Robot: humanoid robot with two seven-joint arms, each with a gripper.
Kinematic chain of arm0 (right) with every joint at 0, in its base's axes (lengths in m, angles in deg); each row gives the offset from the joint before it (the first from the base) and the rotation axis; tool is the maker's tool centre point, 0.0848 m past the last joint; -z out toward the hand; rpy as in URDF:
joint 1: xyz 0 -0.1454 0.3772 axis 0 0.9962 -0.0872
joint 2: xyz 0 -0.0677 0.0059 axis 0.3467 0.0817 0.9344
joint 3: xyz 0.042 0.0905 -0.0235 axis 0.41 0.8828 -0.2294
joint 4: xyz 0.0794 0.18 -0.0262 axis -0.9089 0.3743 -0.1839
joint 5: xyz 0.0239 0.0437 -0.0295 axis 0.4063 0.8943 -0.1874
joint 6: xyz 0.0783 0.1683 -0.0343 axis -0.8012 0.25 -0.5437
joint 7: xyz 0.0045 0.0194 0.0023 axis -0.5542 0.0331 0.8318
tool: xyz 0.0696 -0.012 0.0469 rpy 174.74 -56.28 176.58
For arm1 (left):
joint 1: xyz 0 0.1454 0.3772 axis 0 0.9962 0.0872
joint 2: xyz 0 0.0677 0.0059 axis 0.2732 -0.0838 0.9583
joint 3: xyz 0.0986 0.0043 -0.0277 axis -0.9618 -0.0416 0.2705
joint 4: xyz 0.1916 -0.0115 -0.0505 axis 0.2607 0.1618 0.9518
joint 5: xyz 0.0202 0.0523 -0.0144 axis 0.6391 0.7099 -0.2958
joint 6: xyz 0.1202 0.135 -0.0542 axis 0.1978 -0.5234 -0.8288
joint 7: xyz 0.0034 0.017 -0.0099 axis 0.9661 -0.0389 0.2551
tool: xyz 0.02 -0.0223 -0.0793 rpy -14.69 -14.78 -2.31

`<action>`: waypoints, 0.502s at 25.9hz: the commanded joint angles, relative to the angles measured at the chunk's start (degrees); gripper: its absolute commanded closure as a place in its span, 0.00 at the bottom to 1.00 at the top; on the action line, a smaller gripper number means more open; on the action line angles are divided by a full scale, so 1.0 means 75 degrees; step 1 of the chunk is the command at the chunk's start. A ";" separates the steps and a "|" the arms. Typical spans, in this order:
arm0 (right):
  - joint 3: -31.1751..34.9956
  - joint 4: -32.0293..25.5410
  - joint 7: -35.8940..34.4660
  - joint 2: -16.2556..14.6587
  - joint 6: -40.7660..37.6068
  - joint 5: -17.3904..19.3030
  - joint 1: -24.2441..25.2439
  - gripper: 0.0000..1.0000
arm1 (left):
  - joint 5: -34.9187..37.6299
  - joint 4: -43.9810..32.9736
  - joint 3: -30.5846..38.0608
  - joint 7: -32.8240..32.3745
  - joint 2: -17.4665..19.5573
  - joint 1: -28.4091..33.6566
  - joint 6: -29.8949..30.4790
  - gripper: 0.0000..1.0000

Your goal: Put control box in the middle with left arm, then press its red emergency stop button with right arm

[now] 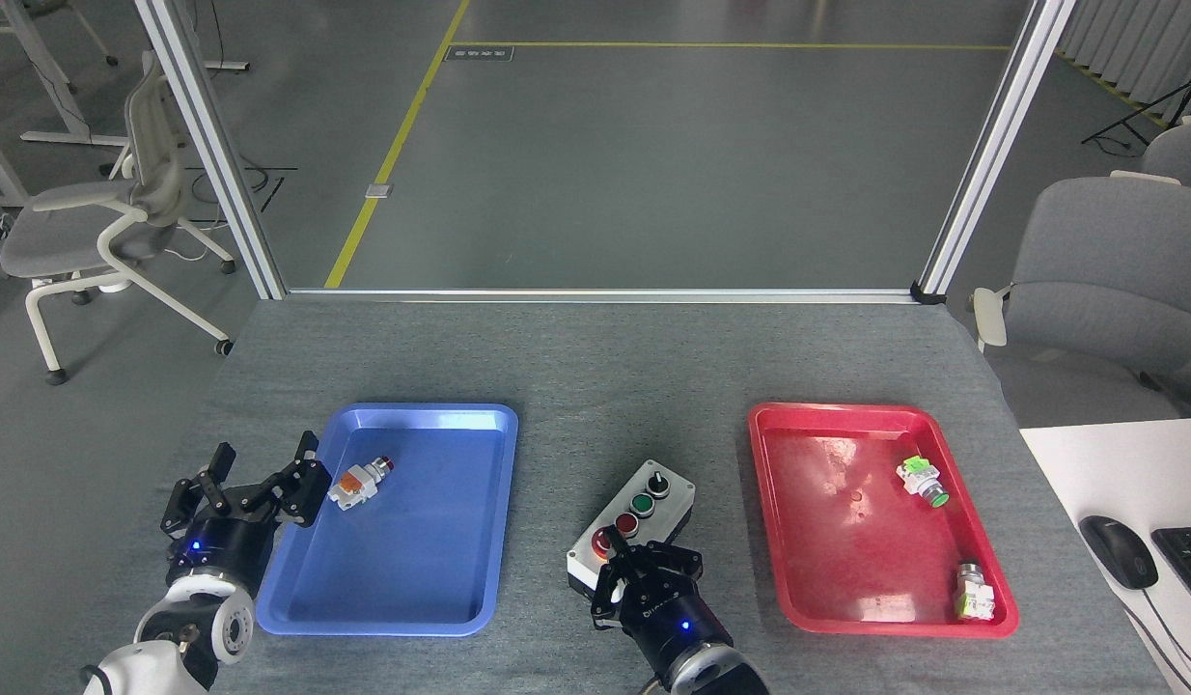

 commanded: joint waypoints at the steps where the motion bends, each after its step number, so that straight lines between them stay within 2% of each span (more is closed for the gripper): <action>1: -0.0027 0.0040 0.0151 -0.0034 -0.0009 -0.0004 0.0005 1.00 | -0.0012 0.0021 -0.0054 0.0013 -0.0205 0.0140 0.0016 0.01; 5: -0.0015 -0.0113 0.0080 -0.0034 0.0319 0.0090 0.0005 1.00 | 0.0082 0.0067 -0.0054 0.0013 -0.0873 0.0258 -0.0031 0.01; 8: 0.0149 -0.0640 0.0057 -0.0034 0.0448 0.0125 0.0005 1.00 | 0.0129 0.0231 -0.0054 0.0083 -0.0885 0.0246 -0.0031 0.01; 11: 0.0676 -0.1167 0.0069 -0.0046 0.0343 0.0265 0.0181 1.00 | 0.0117 0.0220 -0.0054 0.0259 -0.0909 0.0258 -0.0007 0.01; 13: 0.1004 -0.1343 0.0069 -0.0163 0.0284 0.0277 0.0333 0.95 | 0.0000 0.0220 -0.0042 0.0353 -0.0944 0.0258 -0.0019 0.01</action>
